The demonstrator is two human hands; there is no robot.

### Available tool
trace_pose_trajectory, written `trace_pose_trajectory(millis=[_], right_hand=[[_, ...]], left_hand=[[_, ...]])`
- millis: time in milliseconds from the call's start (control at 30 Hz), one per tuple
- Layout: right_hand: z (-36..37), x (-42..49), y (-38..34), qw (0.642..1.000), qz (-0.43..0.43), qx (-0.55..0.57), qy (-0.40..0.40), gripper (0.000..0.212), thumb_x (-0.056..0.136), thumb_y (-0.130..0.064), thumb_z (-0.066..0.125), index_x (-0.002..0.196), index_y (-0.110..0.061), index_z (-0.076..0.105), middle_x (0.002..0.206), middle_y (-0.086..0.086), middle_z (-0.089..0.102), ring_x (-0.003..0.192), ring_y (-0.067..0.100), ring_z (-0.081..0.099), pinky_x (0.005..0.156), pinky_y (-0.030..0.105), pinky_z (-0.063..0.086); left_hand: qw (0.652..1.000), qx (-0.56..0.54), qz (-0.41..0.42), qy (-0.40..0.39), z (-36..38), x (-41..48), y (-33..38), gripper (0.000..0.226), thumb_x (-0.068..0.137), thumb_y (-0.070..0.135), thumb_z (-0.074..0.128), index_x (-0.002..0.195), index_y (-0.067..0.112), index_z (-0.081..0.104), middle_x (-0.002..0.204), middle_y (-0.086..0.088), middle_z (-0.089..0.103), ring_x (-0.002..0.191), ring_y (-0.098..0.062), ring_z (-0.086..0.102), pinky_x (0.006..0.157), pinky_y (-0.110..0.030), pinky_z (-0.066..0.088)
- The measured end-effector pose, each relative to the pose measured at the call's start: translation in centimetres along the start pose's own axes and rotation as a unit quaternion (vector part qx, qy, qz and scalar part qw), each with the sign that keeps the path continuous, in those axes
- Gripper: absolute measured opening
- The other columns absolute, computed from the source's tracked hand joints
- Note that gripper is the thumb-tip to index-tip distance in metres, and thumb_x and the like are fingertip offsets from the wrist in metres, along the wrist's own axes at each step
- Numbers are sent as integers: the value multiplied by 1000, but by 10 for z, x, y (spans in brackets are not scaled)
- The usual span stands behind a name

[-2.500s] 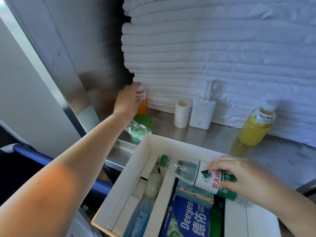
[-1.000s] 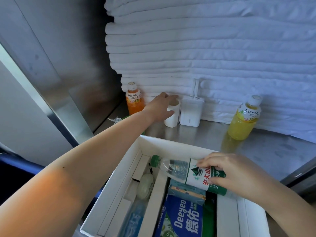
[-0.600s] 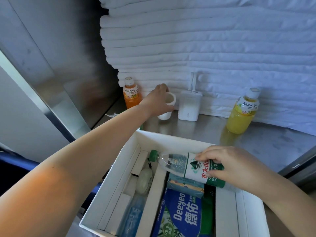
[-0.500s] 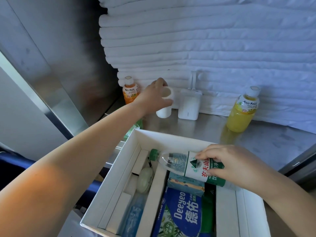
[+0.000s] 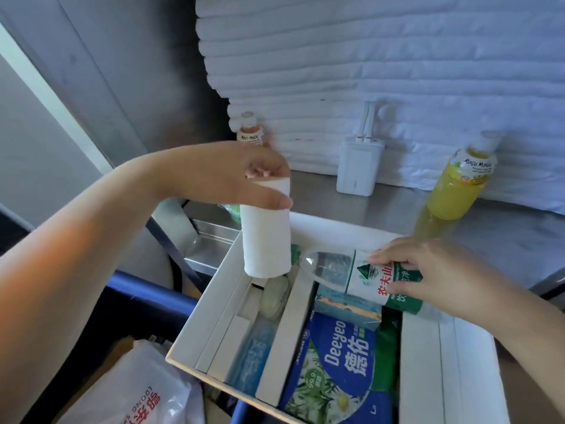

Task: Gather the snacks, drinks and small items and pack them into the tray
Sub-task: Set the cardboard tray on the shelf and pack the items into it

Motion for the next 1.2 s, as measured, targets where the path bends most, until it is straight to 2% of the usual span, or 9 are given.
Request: trace_pose_trajectory(millis=[167, 400, 533, 667, 867, 967, 1033, 1100, 1200], right_hand=[[-1, 0, -4, 1000, -14, -15, -4, 45, 74, -23, 79, 113, -42, 64, 115, -33, 57, 106, -5, 55, 93, 30, 47], [-1, 0, -3, 1000, -12, 1, -1, 45, 75, -22, 78, 112, -42, 64, 113, -29, 60, 104, -1, 57, 90, 35, 49], [-1, 0, -4, 1000, -9, 3, 0, 45, 75, -22, 78, 113, -42, 64, 113, -31, 59, 103, -2, 57, 91, 34, 49], [-3, -2, -6, 1000, -8, 0, 8, 44, 75, -23, 78, 112, -43, 65, 112, -32, 59, 102, -4, 57, 90, 32, 48], [-4, -4, -8, 1000, -4, -19, 5, 44, 76, -26, 77, 113, -46, 63, 114, -34, 58, 101, -7, 55, 90, 29, 47], [-5, -5, -9, 1000, -2, -24, 5, 44, 77, -26, 76, 113, -47, 62, 115, -35, 57, 101, -8, 54, 91, 27, 46], [-5, -5, -10, 1000, -2, -24, 5, 44, 77, -25, 76, 114, -46, 62, 115, -34, 57, 100, -8, 54, 91, 26, 45], [-6, -5, -11, 1000, -2, -27, 4, 44, 78, -25, 75, 114, -45, 62, 116, -34, 57, 100, -8, 54, 91, 26, 45], [-5, -5, -11, 999, -2, -37, 0, 43, 78, -26, 75, 115, -44, 62, 116, -34, 56, 97, -9, 52, 90, 24, 44]], left_hand=[[989, 113, -15, -92, 52, 13, -26, 22, 75, 68, 56, 89, 51, 52, 93, 28, 53, 90, 6, 50, 73, -17, 37], [981, 168, 2, -92, 80, 29, -37, 37, 81, 57, 59, 110, 33, 60, 99, 12, 57, 91, -9, 52, 79, -26, 43], [982, 185, 12, -41, 78, 29, -34, 42, 84, 51, 59, 120, 30, 55, 108, 14, 56, 99, -7, 51, 86, -25, 41], [969, 243, 27, 23, 88, 26, -25, 29, 90, 45, 54, 112, 27, 52, 108, 10, 53, 98, -15, 54, 81, -34, 47], [952, 293, 49, 74, 93, 21, -18, 28, 92, 47, 49, 108, 24, 49, 109, 7, 44, 100, -11, 41, 78, -26, 43], [942, 325, 52, 70, 97, 19, -17, 30, 96, 48, 39, 106, 21, 51, 107, 5, 42, 99, -12, 42, 81, -29, 46], [953, 294, 41, 51, 98, 16, -18, 37, 94, 51, 34, 105, 22, 54, 106, 4, 47, 101, -14, 48, 81, -30, 46], [956, 286, 44, 43, 98, 9, -19, 55, 82, 67, 30, 110, 26, 54, 107, 7, 46, 95, -9, 44, 78, -27, 45], [949, 310, 58, 33, 101, -6, -19, 80, 62, 83, 41, 118, 27, 49, 107, 11, 42, 90, -5, 37, 75, -23, 42]])
Point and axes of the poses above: each hand's wrist, its own x-axis towards the middle knuckle, its own z-axis out of the palm, y = z × x, the point moved 9 cm from there along x, towards the middle knuckle
